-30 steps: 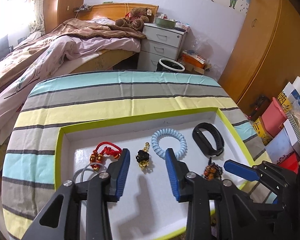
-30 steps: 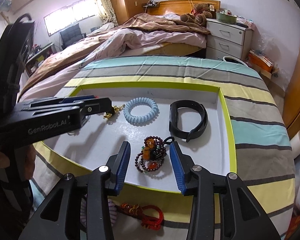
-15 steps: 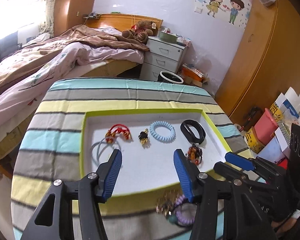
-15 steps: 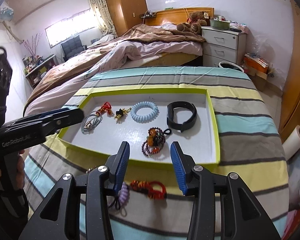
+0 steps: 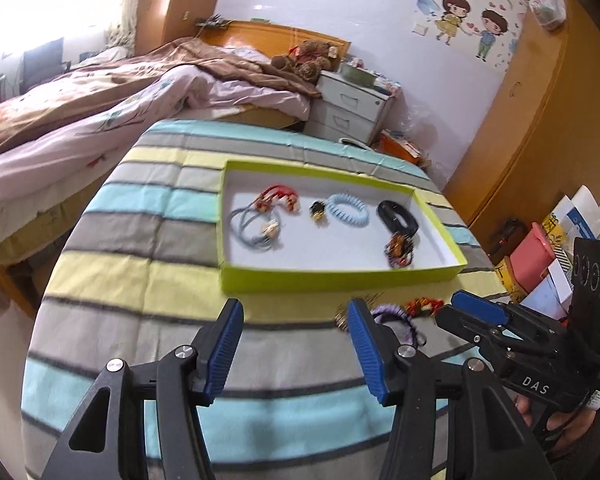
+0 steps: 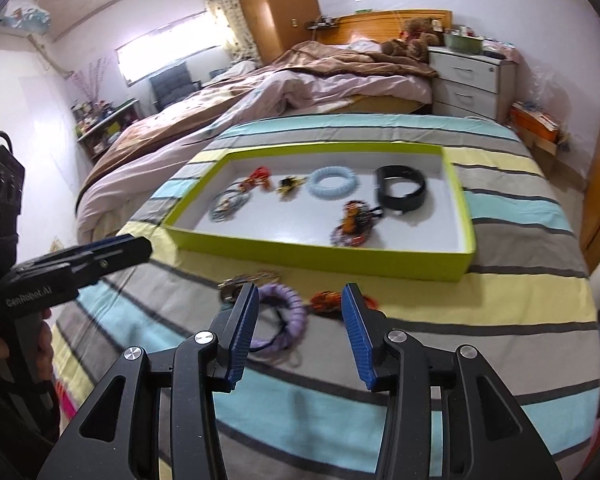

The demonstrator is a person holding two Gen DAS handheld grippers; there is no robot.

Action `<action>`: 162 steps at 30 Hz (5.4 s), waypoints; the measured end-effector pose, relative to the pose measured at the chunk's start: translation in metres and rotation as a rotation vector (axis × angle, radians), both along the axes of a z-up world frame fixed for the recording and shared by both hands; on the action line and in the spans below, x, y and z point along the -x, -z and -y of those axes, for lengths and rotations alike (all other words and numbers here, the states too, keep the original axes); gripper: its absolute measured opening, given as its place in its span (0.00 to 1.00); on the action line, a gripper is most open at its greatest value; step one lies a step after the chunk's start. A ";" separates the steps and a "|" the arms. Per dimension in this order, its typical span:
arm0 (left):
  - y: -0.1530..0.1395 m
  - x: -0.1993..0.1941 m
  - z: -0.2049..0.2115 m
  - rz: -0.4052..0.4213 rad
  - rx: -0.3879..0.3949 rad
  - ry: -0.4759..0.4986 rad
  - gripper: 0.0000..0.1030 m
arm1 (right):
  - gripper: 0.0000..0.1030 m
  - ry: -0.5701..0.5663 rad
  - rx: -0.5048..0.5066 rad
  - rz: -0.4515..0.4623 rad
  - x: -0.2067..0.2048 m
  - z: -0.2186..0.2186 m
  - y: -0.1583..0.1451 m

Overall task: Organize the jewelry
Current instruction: 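Withdraw both open tools from the box back over the pile, then grasp the black hair tie with teal bead using the right tool, then grasp the rose-gold hairpin with the left tool while the right tool holds the black tie, then carry the hairpin and black tie into the green box and open both tools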

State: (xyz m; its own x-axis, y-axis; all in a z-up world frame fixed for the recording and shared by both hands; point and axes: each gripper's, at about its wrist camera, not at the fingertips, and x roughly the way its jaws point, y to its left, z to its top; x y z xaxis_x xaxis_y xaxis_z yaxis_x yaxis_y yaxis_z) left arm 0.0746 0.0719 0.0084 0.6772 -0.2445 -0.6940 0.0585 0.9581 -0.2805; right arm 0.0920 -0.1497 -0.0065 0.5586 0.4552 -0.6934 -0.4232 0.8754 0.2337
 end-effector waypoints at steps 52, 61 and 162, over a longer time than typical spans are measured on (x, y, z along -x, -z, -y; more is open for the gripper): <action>0.034 0.020 -0.002 -0.101 0.062 0.041 0.61 | 0.07 -0.037 -0.038 0.032 0.010 -0.017 -0.006; 0.033 -0.002 0.022 -0.086 -0.017 0.118 0.61 | 0.07 0.024 -0.089 0.073 0.016 0.008 -0.022; 0.002 -0.103 0.044 -0.009 -0.133 0.160 0.35 | 0.07 0.052 -0.038 0.017 -0.105 0.004 -0.021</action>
